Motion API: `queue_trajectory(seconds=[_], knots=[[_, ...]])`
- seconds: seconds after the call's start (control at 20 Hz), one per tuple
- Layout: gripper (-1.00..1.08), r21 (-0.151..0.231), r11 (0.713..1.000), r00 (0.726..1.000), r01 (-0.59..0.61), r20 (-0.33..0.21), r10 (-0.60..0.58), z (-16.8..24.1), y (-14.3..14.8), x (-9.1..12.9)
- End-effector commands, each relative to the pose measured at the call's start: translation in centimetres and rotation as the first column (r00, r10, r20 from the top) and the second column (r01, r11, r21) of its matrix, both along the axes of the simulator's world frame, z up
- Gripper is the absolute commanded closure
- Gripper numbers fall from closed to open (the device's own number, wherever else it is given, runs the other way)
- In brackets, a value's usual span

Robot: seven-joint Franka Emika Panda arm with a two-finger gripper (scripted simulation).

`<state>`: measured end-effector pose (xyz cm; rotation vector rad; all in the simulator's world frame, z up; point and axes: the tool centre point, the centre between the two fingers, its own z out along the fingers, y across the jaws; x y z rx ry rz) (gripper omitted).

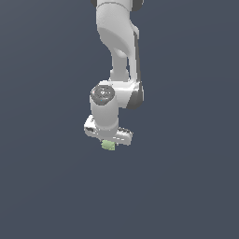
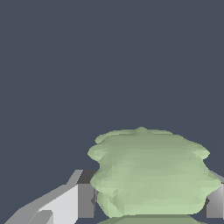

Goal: Pick up the object and move it to a goal position.

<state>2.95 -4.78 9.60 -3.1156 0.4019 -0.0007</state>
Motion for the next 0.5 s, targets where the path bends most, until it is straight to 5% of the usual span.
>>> queue_trajectory(seconds=[0.0,0.45], knots=[[1.08,0.000,1.000,1.000,-0.002,0.000,0.002,0.9,-2.2,0.0],[1.08,0.000,1.000,1.000,-0.002,0.000,0.002,2.2,-5.6,0.3]])
